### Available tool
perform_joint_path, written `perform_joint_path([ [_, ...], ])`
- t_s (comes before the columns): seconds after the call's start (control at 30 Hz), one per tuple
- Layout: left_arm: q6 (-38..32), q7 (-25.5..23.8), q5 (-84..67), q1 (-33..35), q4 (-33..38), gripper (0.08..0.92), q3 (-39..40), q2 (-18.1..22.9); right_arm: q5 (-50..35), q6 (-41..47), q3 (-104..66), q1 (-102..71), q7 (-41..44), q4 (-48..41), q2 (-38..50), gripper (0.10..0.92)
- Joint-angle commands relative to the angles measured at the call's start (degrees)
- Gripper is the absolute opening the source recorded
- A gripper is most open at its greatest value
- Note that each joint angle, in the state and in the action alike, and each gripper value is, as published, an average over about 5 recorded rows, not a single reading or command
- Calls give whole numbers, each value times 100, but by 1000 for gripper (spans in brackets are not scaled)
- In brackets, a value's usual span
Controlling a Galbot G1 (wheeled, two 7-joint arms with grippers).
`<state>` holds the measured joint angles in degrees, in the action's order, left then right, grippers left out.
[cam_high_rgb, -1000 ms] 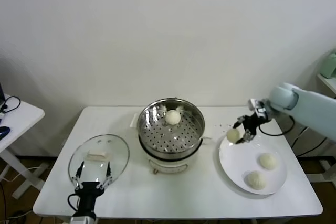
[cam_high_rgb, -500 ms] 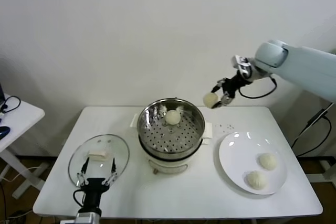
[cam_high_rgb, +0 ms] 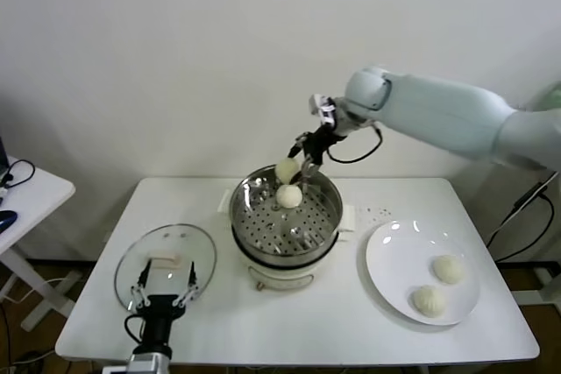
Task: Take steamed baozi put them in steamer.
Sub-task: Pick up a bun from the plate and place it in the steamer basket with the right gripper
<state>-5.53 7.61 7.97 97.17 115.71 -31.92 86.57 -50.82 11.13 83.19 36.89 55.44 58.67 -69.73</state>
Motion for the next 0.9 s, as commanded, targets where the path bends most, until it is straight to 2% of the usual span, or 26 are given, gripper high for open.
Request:
perform_joint_path([
  [0.03,-9,5,-33,135,8,823,5,2,58,37,-68,-586,-115,-274,-707,687],
  [0.9,-75,51,-166,237,-99,823,-74,-26,256,49,44,-896,-228,-210,-654,687],
])
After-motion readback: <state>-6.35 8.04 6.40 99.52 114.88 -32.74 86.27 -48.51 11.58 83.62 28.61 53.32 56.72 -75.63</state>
